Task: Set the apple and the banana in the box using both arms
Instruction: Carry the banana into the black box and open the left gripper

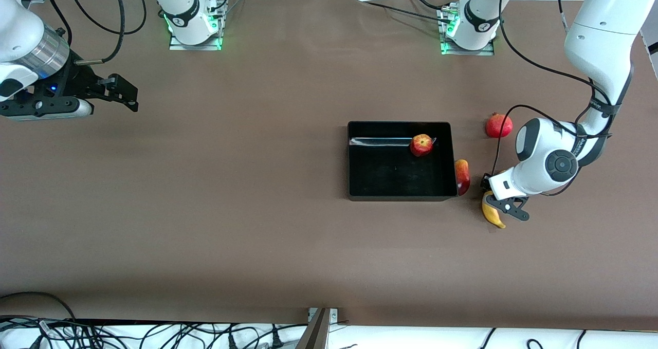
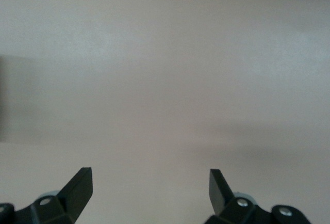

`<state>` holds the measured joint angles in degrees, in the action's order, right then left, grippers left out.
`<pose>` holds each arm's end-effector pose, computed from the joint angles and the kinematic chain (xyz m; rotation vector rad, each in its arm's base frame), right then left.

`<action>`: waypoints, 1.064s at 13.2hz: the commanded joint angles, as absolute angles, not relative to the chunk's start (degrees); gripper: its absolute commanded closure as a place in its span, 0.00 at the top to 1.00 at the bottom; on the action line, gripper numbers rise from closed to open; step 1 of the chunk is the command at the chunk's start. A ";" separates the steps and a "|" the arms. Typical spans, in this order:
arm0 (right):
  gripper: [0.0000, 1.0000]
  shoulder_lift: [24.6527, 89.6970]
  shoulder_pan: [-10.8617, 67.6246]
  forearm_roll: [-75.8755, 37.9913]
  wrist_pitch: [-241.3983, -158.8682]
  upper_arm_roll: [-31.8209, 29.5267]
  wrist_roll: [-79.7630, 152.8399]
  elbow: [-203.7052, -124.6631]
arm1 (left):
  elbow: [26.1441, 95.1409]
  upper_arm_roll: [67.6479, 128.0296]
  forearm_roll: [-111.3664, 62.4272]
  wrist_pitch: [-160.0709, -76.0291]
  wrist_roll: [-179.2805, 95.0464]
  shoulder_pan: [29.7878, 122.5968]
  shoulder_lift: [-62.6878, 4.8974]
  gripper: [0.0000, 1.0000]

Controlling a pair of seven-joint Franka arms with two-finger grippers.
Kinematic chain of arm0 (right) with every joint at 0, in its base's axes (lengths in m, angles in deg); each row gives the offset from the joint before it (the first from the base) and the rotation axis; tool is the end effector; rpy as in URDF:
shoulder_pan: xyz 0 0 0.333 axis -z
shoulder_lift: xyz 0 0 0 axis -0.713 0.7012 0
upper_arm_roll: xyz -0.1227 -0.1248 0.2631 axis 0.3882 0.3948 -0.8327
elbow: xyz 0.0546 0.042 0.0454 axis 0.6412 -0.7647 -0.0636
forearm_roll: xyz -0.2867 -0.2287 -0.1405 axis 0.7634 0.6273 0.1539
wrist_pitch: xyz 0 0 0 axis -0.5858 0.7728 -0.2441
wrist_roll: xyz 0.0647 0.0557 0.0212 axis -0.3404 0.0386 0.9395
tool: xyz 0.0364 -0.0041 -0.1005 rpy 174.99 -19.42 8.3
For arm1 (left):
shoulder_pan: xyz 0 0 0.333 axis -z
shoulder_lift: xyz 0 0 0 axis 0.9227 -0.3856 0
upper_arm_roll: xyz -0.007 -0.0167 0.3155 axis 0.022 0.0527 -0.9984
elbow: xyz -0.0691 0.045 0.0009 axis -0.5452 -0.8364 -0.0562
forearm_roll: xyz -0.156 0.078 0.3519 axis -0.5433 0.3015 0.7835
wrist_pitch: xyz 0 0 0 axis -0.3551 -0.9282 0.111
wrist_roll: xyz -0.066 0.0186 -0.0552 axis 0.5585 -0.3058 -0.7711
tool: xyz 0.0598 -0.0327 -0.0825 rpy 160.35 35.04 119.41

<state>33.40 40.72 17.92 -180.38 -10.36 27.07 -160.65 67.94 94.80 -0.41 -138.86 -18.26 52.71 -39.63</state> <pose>0.5538 0.0832 0.5921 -3.1372 -0.1117 -0.0161 0.6305 0.0024 0.1781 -3.0506 0.7318 0.0999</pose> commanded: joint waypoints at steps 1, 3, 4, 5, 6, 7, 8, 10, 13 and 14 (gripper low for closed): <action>1.00 33.71 41.35 18.26 -180.23 -10.90 26.76 -159.64 | 64.75 95.16 0.00 -131.36 -18.26 52.38 -37.73 0.00; 1.00 33.71 41.35 18.26 -180.22 -10.90 26.76 -159.64 | 57.91 95.95 -0.36 -119.86 -18.44 53.16 -36.24 0.00; 1.00 33.71 41.35 18.26 -180.23 -10.90 26.76 -159.64 | 54.31 97.60 -1.93 -114.15 -18.87 53.43 -35.97 0.00; 1.00 33.71 41.35 18.17 -180.23 -10.90 26.76 -159.64 | 51.14 99.36 -4.90 -109.57 -21.84 53.43 -35.97 0.00; 1.00 33.62 41.35 18.17 -180.23 -10.90 26.76 -159.64 | 49.19 100.94 -7.19 -105.69 -27.00 53.61 -35.88 0.00; 1.00 33.62 41.35 18.25 -180.23 -10.90 26.76 -159.64 | 48.82 104.35 -8.17 -103.91 -33.32 53.87 -35.53 0.00; 1.00 33.62 41.35 18.26 -180.23 -10.90 26.76 -159.64 | 49.08 107.61 -8.18 -103.81 -41.47 53.96 -35.27 0.00; 1.00 33.62 41.35 18.17 -180.23 -10.90 26.76 -159.64 | 49.78 113.25 -8.18 -104.15 -54.50 56.22 -36.14 0.00; 1.00 33.62 41.35 18.17 -180.23 -10.90 26.76 -159.64 | 51.71 113.00 -7.31 -109.15 -69.46 65.97 -38.07 0.00; 1.00 33.62 41.35 18.17 -180.23 -10.82 26.85 -159.64 | 53.03 112.91 -7.22 -112.21 -71.16 66.87 -39.30 0.00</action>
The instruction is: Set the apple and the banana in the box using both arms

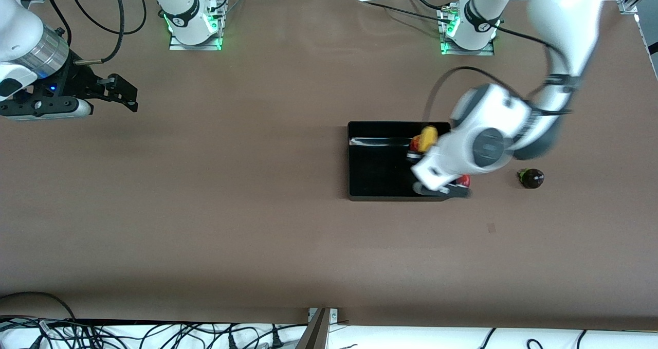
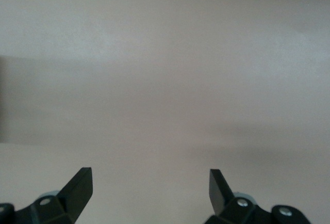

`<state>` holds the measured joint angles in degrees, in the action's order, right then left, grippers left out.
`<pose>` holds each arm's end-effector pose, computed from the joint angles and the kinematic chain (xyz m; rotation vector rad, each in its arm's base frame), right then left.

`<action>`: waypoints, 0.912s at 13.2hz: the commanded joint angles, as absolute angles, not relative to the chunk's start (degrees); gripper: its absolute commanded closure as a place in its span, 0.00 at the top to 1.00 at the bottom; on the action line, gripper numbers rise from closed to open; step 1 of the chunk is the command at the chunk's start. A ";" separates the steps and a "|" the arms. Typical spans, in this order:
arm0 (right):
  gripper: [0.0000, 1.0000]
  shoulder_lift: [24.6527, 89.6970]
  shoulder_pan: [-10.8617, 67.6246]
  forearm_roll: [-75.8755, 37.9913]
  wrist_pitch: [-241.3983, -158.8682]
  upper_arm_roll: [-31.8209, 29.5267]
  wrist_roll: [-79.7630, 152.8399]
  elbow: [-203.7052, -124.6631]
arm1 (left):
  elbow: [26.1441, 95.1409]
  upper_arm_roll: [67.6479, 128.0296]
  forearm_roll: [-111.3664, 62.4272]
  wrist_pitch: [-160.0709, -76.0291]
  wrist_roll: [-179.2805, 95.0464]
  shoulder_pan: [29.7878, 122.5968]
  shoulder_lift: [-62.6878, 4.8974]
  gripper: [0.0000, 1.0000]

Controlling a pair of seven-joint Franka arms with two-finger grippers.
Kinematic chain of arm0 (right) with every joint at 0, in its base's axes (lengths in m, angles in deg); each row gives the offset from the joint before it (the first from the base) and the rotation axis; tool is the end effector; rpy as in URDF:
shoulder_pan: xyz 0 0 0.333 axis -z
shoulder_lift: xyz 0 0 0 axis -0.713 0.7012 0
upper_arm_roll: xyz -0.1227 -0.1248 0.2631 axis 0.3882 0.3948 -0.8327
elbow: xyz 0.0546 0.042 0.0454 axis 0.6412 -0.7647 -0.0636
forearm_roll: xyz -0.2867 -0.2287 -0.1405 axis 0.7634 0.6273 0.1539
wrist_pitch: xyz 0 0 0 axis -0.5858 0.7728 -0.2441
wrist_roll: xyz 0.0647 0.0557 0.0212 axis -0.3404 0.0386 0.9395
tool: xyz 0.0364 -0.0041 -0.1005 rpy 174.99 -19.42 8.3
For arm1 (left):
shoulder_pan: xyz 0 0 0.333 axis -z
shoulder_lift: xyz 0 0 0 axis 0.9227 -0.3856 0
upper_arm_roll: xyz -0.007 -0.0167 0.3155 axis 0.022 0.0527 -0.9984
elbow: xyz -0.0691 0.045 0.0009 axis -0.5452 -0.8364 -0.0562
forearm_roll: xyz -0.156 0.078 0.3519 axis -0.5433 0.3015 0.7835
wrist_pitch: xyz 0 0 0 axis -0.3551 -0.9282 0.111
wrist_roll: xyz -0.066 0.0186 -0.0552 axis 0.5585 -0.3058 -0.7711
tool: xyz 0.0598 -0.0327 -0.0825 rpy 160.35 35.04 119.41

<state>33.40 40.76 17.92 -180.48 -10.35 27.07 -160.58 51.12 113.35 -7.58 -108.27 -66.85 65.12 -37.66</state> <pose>0.5541 0.0827 0.5928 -3.1369 -0.1103 -0.0207 0.5981 -0.2919 0.3227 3.0460 -0.0164 -0.4197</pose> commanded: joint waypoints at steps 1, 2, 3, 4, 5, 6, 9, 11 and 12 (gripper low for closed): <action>1.00 33.62 41.35 18.17 -180.14 -10.82 26.94 -159.64 | 54.95 112.91 -7.22 -115.81 -71.35 67.05 -40.18 0.00; 1.00 33.71 41.35 18.17 -180.22 -10.82 26.94 -159.64 | 57.24 112.74 -6.61 -120.11 -71.26 67.14 -40.54 0.00; 1.00 33.71 41.35 18.17 -180.23 -10.82 26.94 -159.64 | 58.56 112.74 -4.69 -123.55 -71.26 67.14 -41.67 0.00; 1.00 33.62 41.35 18.17 -180.23 -10.82 26.94 -159.64 | 58.58 112.74 -2.84 -125.41 -71.35 67.14 -43.07 0.00; 1.00 33.62 41.35 18.08 -180.23 -10.82 26.94 -159.64 | 58.58 112.74 -2.39 -126.30 -71.44 67.32 -43.87 0.00; 1.00 33.71 41.35 18.08 -180.23 -10.82 26.94 -159.64 | 58.58 112.74 -2.21 -126.57 -71.52 67.32 -44.23 0.00; 1.00 33.71 41.35 18.08 -180.23 -10.82 26.94 -159.64 | 58.49 112.91 -2.29 -125.87 -70.83 66.19 -43.88 1.00; 1.00 33.71 41.35 18.08 -180.23 -10.82 26.94 -159.64 | 57.35 112.82 -2.29 -122.73 -71.00 65.56 -41.17 1.00; 1.00 33.62 41.35 18.08 -180.23 -10.82 26.94 -159.64 | 55.78 112.82 -2.21 -119.83 -70.82 64.43 -39.68 1.00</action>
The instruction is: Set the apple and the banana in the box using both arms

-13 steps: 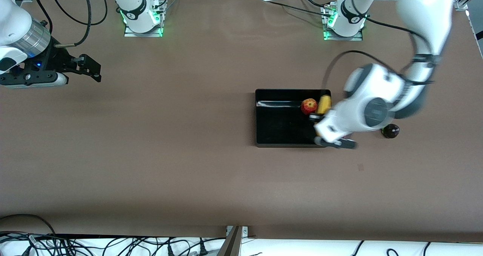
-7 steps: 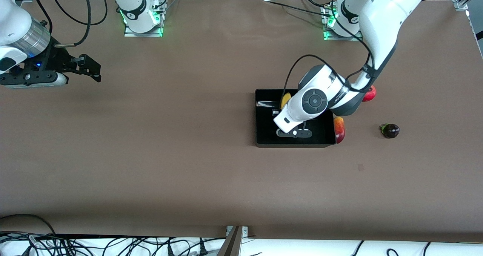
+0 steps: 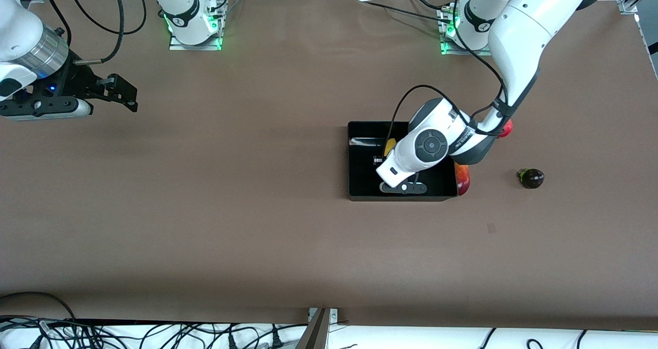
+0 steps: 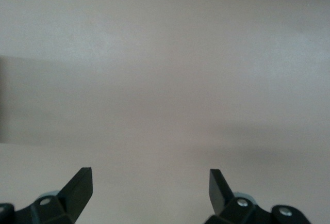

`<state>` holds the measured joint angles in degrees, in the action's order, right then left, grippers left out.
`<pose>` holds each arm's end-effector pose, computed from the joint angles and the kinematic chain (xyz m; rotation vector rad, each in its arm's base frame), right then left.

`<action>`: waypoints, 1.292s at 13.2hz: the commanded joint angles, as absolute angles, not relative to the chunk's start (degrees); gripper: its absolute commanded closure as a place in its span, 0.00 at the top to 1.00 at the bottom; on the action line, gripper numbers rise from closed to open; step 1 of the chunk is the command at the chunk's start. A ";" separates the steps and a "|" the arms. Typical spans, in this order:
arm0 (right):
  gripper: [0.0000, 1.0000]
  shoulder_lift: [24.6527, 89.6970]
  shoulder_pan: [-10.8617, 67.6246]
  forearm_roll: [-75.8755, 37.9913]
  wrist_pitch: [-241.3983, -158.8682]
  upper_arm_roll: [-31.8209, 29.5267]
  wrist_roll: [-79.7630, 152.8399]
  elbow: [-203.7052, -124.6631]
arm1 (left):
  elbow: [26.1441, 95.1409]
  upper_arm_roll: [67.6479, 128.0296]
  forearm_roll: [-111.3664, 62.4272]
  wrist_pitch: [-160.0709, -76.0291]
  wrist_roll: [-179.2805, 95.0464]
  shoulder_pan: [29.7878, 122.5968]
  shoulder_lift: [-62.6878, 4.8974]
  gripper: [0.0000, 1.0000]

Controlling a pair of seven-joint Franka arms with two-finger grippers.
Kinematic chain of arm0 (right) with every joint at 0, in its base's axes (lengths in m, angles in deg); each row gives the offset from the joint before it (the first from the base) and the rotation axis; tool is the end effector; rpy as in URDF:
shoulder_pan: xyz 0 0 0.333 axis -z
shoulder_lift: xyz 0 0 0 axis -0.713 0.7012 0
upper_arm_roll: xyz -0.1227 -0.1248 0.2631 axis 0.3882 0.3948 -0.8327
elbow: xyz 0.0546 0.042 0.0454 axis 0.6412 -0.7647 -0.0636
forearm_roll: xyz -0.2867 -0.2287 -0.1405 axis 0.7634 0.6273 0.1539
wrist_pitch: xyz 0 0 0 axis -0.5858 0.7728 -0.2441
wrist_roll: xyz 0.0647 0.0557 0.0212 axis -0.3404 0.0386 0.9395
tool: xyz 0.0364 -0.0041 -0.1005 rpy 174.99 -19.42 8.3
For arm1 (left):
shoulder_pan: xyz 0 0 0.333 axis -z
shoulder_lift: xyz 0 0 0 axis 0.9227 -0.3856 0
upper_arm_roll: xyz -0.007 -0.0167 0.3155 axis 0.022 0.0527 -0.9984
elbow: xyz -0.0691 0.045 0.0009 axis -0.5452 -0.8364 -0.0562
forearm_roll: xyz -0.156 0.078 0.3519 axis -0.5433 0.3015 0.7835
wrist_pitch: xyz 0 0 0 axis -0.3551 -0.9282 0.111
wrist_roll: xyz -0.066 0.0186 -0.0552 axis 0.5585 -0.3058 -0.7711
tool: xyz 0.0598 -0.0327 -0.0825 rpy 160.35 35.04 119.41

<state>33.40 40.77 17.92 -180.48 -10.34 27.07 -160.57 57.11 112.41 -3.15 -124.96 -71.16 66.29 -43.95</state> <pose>0.5541 0.0825 0.5929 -3.1369 -0.1098 -0.0210 0.5910 -0.3078 0.2323 3.0207 0.0409 -0.2940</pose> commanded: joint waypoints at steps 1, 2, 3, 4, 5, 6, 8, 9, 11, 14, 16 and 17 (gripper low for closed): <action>1.00 33.71 41.35 18.08 -180.14 -10.82 26.94 -159.64 | 53.59 113.00 -2.21 -115.89 -70.82 63.20 -38.01 1.00; 1.00 33.71 41.35 18.08 -180.14 -10.82 26.94 -159.64 | 51.04 112.91 -2.21 -111.32 -70.82 63.10 -36.34 1.00; 1.00 33.71 41.35 18.08 -180.22 -10.82 26.94 -159.64 | 47.80 112.74 -2.12 -106.41 -70.82 63.10 -35.10 1.00; 1.00 33.62 41.35 18.08 -180.23 -10.82 26.94 -159.64 | 44.29 112.82 -2.12 -101.31 -70.56 62.75 -34.22 1.00; 1.00 33.62 41.35 18.08 -180.14 -10.82 26.94 -159.64 | 40.94 112.82 -2.12 -96.99 -68.47 62.23 -33.60 1.00; 1.00 33.62 41.35 18.08 -180.22 -10.82 26.94 -159.64 | 37.87 112.74 -2.12 -93.30 -64.97 61.61 -33.34 1.00; 1.00 33.71 41.35 18.08 -180.23 -10.82 26.94 -159.64 | 33.11 113.00 -2.29 -87.84 -58.55 58.81 -32.55 1.00; 1.00 33.62 41.35 18.08 -180.23 -10.82 26.94 -159.64 | 31.96 113.26 -2.90 -85.03 -55.65 57.23 -31.93 1.00; 1.00 33.62 41.35 18.08 -180.23 -10.82 26.94 -159.64 | 30.11 113.44 -3.08 -79.49 -51.68 55.11 -30.70 1.00; 1.00 33.71 41.35 18.08 -180.23 -10.82 26.94 -159.64 | 29.57 107.65 -3.61 -77.88 -47.63 56.50 -24.20 1.00; 1.00 33.71 41.35 18.08 -180.23 -10.82 27.11 -159.64 | 34.37 97.24 -5.79 -80.67 -47.36 61.22 -17.98 1.00; 1.00 33.71 41.35 18.08 -180.23 -10.82 27.11 -159.64 | 37.71 91.52 -9.12 -82.52 -47.44 62.99 -14.47 1.00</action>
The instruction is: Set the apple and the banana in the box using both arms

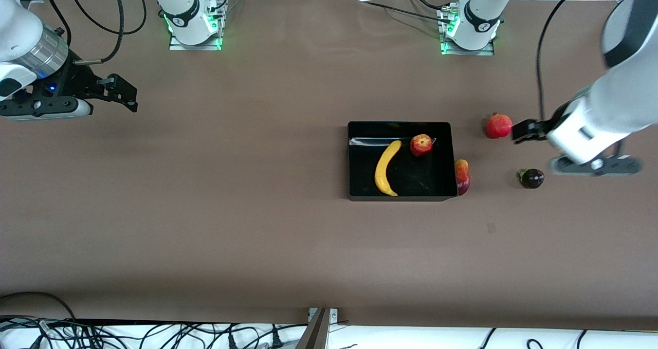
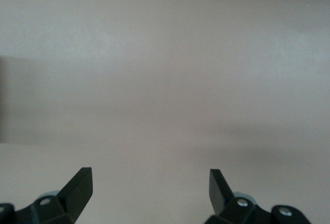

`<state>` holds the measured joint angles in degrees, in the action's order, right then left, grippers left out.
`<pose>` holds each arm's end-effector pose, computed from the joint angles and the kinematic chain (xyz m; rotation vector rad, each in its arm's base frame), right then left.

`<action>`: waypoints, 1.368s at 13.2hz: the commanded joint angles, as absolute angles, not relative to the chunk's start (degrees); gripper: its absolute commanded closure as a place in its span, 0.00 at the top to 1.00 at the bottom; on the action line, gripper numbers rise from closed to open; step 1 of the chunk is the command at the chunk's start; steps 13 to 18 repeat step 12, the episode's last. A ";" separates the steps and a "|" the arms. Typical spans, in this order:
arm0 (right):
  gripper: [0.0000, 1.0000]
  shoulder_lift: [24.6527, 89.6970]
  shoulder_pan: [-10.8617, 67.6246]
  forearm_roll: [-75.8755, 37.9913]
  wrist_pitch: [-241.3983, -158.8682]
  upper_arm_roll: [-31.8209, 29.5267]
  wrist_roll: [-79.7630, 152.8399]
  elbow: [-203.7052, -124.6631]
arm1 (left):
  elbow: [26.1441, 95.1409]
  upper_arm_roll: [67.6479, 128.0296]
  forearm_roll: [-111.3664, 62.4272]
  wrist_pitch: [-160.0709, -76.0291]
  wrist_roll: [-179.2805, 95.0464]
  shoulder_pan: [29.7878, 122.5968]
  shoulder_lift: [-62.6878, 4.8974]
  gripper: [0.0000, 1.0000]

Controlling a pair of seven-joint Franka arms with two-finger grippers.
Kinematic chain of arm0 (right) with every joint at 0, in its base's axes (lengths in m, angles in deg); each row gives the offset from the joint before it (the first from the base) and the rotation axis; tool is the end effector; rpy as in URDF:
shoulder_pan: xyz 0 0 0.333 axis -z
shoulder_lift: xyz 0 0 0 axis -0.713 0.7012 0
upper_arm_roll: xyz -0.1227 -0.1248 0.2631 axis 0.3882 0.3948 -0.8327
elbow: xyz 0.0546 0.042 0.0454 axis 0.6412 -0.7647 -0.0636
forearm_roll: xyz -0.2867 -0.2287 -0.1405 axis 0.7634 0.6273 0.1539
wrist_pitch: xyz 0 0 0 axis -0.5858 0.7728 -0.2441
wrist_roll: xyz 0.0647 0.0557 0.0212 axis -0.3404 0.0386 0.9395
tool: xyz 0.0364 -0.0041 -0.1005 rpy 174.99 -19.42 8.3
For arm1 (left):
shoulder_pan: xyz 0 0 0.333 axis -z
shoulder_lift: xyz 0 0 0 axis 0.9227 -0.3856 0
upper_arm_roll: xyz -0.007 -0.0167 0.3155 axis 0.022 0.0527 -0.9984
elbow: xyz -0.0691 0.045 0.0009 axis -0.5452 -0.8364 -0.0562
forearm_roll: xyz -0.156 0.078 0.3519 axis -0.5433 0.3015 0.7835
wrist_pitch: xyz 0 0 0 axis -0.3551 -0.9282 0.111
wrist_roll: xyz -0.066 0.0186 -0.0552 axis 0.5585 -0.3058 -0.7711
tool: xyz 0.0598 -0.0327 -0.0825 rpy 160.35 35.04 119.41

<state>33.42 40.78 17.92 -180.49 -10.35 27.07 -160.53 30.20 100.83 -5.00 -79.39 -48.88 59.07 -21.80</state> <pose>0.5543 0.0826 0.5931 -3.1368 -0.1098 -0.0218 0.6202 -0.0775 0.5955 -3.0390 -0.0575 0.1918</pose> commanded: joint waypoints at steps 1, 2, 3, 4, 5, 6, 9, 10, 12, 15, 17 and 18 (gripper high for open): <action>1.00 33.71 41.35 18.17 -180.23 -10.82 27.11 -159.64 | 42.53 87.90 -12.54 -84.80 -47.36 63.45 -11.22 1.00; 1.00 33.62 41.35 18.17 -180.23 -10.82 27.11 -159.64 | 46.58 85.34 -14.75 -86.91 -47.27 63.62 -8.23 1.00; 1.00 33.71 41.35 18.17 -180.23 -10.82 27.11 -159.64 | 50.45 82.96 -15.64 -89.72 -47.09 64.58 -5.67 1.00; 1.00 33.62 41.35 18.17 -180.23 -10.82 27.11 -159.64 | 54.84 80.77 -16.61 -93.66 -44.57 65.99 -2.78 1.00; 1.00 33.71 41.35 18.17 -180.23 -10.82 27.20 -159.64 | 58.71 80.13 -16.27 -96.48 -40.45 66.70 -0.66 1.00; 1.00 33.71 41.35 18.17 -180.23 -10.82 27.20 -159.64 | 61.10 80.13 -16.18 -97.90 -38.06 66.53 1.02 1.00; 1.00 33.62 41.35 18.08 -180.23 -10.82 27.20 -159.64 | 60.96 80.65 -15.65 -95.56 -38.21 65.82 -0.19 1.00; 1.00 33.62 41.35 18.08 -180.23 -10.82 27.20 -159.64 | 60.08 80.92 -14.44 -94.94 -38.30 65.91 -0.46 1.00; 1.00 33.71 41.35 18.34 -180.23 -10.82 27.29 -159.64 | 59.90 80.92 -13.98 -94.40 -39.26 66.09 -0.55 1.00; 1.00 33.71 41.35 18.34 -180.23 -10.82 27.29 -159.64 | 59.90 80.92 -13.98 -94.40 -39.26 66.09 -0.55 1.00; 1.00 33.71 41.35 18.34 -180.23 -10.82 27.29 -159.64 | 59.90 80.92 -13.98 -94.40 -39.26 66.09 -0.55 1.00; 1.00 33.71 41.35 18.34 -180.23 -10.82 27.29 -159.64 | 59.90 80.92 -13.98 -94.40 -39.26 66.09 -0.55 1.00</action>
